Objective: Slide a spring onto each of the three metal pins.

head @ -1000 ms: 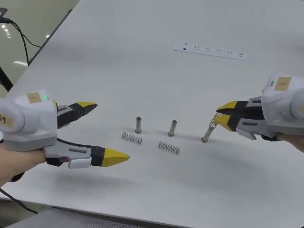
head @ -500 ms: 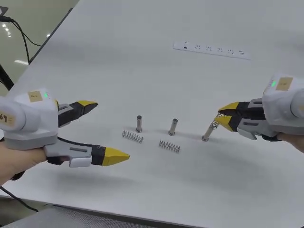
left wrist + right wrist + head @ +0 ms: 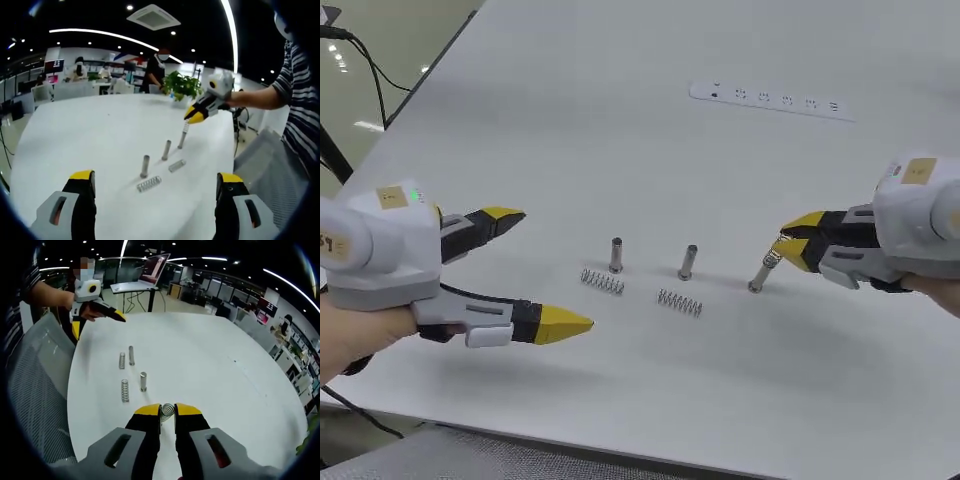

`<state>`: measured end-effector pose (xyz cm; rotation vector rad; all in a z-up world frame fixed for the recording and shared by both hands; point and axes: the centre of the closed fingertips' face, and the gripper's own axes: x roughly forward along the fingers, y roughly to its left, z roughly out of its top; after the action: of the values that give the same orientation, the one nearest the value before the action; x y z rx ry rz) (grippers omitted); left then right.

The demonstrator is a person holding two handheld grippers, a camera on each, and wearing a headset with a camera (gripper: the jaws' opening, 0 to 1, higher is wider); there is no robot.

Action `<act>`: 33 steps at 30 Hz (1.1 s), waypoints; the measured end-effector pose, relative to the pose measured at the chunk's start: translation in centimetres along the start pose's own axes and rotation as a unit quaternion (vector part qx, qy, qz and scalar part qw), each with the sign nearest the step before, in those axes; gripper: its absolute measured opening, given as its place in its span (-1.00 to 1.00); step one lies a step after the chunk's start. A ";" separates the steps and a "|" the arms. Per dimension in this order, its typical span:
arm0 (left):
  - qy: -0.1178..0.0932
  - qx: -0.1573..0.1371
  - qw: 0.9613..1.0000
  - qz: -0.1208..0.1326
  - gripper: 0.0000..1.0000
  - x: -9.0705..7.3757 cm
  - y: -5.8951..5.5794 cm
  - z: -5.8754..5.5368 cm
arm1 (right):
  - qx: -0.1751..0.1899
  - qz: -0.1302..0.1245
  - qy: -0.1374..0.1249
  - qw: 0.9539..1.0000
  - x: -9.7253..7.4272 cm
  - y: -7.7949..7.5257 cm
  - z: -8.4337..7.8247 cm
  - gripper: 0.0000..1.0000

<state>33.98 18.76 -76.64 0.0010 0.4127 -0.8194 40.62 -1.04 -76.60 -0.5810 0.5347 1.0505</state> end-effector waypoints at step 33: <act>0.001 -0.007 1.000 0.005 0.96 -0.5 0.0 -0.1 | 0.013 0.016 0.039 0.999 3.3 1.0 -3.5 -0.85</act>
<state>33.66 19.15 -76.57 -0.0089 0.4197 -0.8068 40.61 -0.96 -81.51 -0.5939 0.6261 1.0541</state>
